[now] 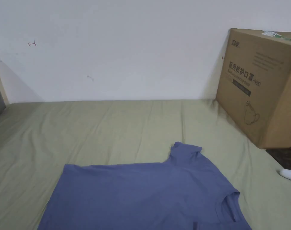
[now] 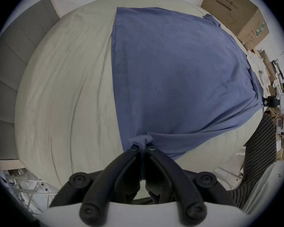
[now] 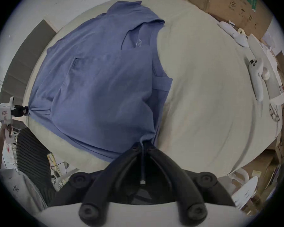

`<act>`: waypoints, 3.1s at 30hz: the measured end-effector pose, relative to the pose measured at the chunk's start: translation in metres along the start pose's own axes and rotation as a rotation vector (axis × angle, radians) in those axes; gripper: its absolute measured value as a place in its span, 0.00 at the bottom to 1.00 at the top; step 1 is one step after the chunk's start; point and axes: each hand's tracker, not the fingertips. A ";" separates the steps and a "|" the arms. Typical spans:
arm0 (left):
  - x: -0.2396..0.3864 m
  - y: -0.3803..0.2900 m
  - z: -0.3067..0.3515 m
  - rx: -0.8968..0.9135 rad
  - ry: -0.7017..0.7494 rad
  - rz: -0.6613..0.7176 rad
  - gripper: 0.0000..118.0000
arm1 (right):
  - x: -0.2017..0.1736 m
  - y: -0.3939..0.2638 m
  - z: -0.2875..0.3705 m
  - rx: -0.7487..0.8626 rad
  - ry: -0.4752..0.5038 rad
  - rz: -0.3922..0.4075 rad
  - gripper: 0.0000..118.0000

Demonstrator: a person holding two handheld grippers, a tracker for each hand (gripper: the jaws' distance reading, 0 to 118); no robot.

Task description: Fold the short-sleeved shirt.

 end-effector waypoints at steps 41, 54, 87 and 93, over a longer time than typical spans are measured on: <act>0.033 0.049 0.142 0.287 -0.163 0.223 0.00 | -0.132 0.036 0.141 1.113 0.062 -0.050 0.00; -0.005 -0.001 -0.004 -0.025 0.020 0.282 0.83 | -0.123 0.018 0.124 0.962 0.201 -0.119 0.00; 0.007 -0.033 0.060 0.222 -0.125 0.402 0.04 | -0.037 -0.007 -0.007 0.066 -0.003 0.098 0.06; -0.003 -0.037 0.058 0.205 -0.140 0.411 0.04 | -0.029 -0.018 0.018 0.111 0.024 0.060 0.06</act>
